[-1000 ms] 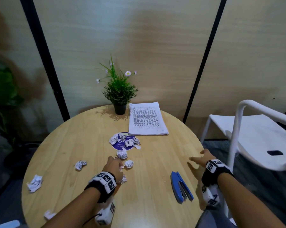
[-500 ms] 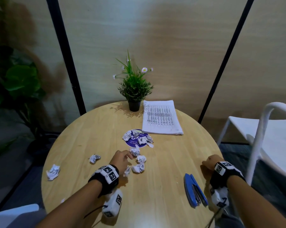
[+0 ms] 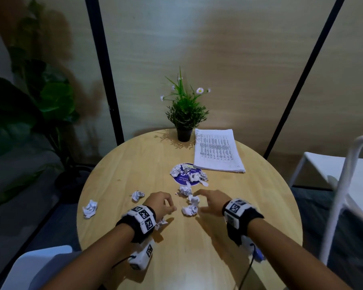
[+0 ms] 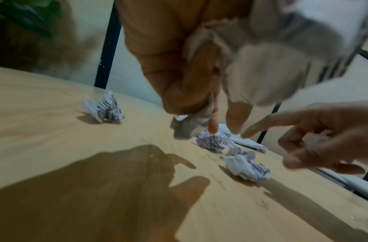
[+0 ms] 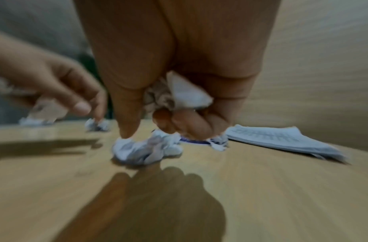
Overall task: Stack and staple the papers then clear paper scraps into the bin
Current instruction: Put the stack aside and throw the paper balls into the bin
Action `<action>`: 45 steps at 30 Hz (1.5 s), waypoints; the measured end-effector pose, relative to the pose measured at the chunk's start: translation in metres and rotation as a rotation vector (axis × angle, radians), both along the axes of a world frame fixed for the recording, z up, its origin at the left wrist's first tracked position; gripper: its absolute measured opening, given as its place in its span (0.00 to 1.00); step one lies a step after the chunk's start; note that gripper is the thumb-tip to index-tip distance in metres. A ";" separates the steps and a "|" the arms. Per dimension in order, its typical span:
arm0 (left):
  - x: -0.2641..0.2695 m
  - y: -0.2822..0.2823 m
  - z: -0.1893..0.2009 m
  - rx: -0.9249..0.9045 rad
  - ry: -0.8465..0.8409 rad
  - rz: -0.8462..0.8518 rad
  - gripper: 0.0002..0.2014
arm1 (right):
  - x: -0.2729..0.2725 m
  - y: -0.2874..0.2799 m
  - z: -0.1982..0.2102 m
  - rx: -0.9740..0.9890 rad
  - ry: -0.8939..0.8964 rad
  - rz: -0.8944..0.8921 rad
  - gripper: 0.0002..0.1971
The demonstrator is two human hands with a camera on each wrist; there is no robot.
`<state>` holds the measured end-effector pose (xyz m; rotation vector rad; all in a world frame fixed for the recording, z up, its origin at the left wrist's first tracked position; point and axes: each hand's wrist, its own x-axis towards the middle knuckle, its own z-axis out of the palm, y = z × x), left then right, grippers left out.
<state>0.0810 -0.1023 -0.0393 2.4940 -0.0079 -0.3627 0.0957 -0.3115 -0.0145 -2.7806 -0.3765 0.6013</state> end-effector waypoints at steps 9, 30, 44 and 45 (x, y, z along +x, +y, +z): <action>0.006 0.038 0.007 0.097 -0.057 0.111 0.14 | -0.016 0.036 -0.017 -0.057 0.015 -0.062 0.18; 0.024 0.083 0.006 0.250 0.070 0.035 0.12 | -0.025 0.020 -0.017 0.060 -0.036 -0.119 0.12; -0.110 0.236 0.073 -0.022 -0.302 0.410 0.12 | -0.069 0.235 0.034 0.251 -0.097 0.317 0.11; -0.122 0.248 0.067 -0.029 -0.294 0.441 0.12 | -0.075 0.253 0.034 0.249 -0.086 0.357 0.12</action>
